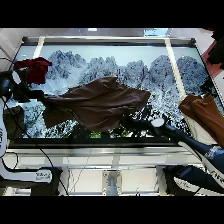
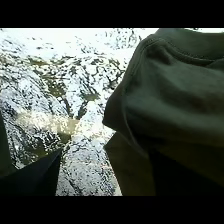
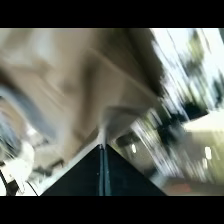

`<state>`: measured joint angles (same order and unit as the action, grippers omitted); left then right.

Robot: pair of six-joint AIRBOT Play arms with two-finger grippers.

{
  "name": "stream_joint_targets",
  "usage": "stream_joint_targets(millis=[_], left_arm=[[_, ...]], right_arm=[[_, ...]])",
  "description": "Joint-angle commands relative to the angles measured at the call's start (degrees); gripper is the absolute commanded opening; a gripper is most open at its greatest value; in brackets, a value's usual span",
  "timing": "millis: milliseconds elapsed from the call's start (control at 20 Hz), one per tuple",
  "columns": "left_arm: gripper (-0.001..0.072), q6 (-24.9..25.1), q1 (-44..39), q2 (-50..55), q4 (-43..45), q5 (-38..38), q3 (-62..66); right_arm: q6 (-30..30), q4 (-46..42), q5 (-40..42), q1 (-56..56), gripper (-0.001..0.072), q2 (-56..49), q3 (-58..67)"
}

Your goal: Fold the shirts.

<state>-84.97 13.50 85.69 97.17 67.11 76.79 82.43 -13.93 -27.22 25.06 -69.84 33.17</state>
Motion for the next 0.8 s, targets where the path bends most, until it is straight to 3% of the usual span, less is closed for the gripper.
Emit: stream_joint_targets(millis=[0, 200, 250, 300, 350, 550, 750], left_arm=[[0.0589, 4.2, 0.2, 0.1, -3.0, -1.4, 0.0], [0.0588, 5.4, 0.2, 2.8, -9.2, -4.9, 0.0], [0.055, 4.9, 0.2, 3.8, -9.0, -4.7, 0.0], [0.0251, 3.6, 0.2, 4.6, -8.4, -4.6, 0.0], [0.0017, 2.6, 0.2, 4.8, -7.8, -4.9, 0.0], [0.0011, 1.8, 0.1, 4.6, -8.0, -1.5, 4.4], [0.0011, 2.1, 0.1, 3.0, -15.1, 6.1, 17.8]], right_arm=[[-3.0, -6.5, -5.7, -8.4, 0.0029, 0.0, 6.8], [-3.0, -8.3, -8.3, -10.4, 0.0029, 0.0, 10.3], [-3.0, -8.4, -8.7, -10.4, 0.0029, 0.0, 10.5], [-3.0, -8.5, -9.0, -10.4, 0.0029, 0.0, 10.6], [-3.1, -8.9, -8.8, -10.8, 0.003, 0.0, 11.0], [-4.9, -13.0, -10.2, -17.7, 0.0028, 0.6, 17.2], [-4.8, -18.0, -15.6, -27.6, 0.0028, 5.4, 26.4]])
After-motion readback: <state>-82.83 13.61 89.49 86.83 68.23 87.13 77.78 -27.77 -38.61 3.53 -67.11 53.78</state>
